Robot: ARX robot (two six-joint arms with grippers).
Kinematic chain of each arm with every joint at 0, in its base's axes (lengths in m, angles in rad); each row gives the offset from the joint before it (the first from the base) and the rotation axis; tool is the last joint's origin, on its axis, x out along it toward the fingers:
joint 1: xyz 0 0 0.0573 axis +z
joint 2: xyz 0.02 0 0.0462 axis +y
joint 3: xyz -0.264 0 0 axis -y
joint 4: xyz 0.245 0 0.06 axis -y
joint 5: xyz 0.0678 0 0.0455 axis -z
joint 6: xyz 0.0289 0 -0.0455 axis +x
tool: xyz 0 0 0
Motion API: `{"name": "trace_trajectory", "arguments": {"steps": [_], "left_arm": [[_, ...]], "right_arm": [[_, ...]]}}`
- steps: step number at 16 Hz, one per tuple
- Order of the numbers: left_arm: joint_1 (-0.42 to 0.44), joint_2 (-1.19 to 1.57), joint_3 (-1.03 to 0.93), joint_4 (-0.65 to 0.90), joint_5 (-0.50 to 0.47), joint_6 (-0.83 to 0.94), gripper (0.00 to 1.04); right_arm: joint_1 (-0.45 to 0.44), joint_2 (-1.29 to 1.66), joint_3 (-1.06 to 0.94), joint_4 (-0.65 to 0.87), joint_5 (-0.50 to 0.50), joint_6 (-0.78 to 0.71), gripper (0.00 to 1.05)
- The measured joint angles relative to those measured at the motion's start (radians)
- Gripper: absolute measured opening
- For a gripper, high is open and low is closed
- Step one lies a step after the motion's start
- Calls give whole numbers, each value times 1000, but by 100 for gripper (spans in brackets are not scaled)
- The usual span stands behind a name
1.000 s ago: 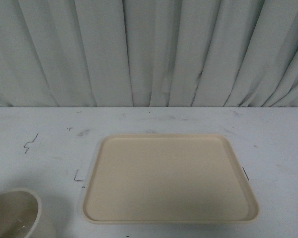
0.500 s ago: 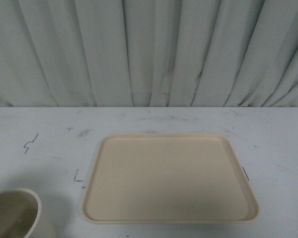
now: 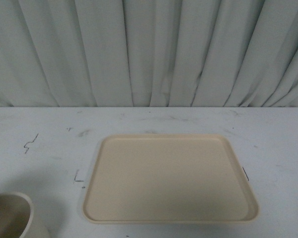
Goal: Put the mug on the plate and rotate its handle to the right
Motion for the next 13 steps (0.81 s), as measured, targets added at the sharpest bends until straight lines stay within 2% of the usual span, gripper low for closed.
{"name": "trace_trajectory", "arguments": {"steps": [2, 4, 7, 11, 13], "left_arm": [[-11, -5, 14, -34, -4, 1, 2], [-36, -50, 53, -95, -18, 13, 3], [-125, -34, 218, -105, -6, 82, 3], [-297, 171, 438, -110, 19, 200, 3], [-356, 273, 544, -117, 31, 226, 3]], "right_arm": [[0, 0, 0, 0, 0, 0, 98], [0, 0, 0, 0, 0, 0, 98], [0, 0, 0, 0, 0, 0, 98], [0, 0, 0, 0, 0, 0, 98], [0, 0, 0, 0, 0, 0, 98]]}}
